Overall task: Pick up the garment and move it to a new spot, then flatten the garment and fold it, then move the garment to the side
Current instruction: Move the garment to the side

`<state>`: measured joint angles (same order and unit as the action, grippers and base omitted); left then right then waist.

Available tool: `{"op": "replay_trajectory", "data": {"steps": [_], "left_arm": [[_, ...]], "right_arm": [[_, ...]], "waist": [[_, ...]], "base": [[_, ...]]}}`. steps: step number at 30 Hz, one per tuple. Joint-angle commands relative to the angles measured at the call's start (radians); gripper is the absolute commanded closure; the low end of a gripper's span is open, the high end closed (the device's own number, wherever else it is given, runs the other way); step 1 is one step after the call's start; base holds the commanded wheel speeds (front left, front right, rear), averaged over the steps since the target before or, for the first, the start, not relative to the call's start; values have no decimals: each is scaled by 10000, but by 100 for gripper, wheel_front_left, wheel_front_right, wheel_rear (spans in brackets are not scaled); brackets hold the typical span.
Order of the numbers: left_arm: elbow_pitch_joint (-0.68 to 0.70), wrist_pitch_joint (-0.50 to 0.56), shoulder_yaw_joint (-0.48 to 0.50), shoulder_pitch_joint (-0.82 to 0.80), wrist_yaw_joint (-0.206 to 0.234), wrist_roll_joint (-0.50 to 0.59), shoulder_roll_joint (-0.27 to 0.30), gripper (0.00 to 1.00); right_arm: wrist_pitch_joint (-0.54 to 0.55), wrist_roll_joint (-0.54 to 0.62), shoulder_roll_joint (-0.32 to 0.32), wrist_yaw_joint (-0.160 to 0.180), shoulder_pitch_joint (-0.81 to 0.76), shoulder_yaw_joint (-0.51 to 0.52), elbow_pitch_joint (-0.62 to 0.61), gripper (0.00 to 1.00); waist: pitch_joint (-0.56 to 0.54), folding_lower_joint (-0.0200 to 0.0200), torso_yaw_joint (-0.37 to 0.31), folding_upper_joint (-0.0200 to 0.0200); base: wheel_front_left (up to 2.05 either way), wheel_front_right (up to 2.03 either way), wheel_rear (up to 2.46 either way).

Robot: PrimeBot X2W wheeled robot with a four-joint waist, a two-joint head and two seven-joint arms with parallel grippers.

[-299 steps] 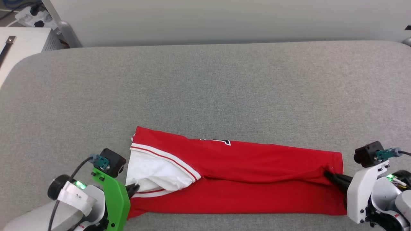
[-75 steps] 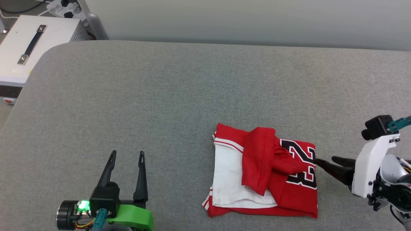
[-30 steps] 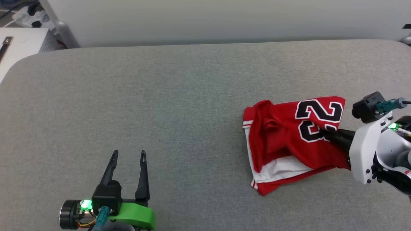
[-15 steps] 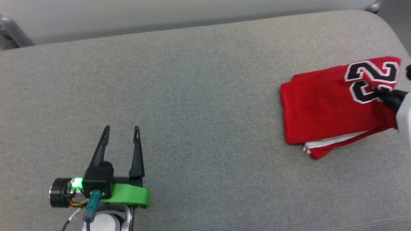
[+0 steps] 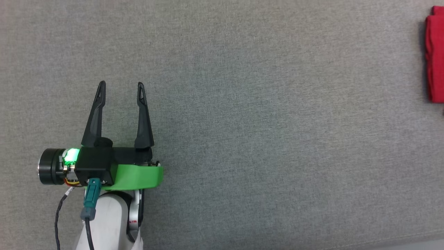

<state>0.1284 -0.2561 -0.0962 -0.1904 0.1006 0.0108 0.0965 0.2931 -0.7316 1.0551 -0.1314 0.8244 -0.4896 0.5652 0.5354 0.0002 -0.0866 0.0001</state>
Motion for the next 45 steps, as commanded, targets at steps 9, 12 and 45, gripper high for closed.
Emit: {"op": "replay_trajectory", "data": {"steps": [9,12,45], "left_arm": [[247,-57,-131,-252,343,103,202,0],[159,-57,-175,-127,426,67,215,0],[-1135,-57,120,2311,-46,-637,128,0]], "right_arm": [[-574,718,-589,7,892,80,1904,0],[-990,839,-770,7,982,261,2457,0],[-5547,5078,-7053,7,-6000,5334,-5812,0]], "waist": [[829,-2,324,-1],[534,-2,341,-1],[-4414,-2,971,-1]], "base": [[0,0,0],[0,0,0],[0,0,0]]}}
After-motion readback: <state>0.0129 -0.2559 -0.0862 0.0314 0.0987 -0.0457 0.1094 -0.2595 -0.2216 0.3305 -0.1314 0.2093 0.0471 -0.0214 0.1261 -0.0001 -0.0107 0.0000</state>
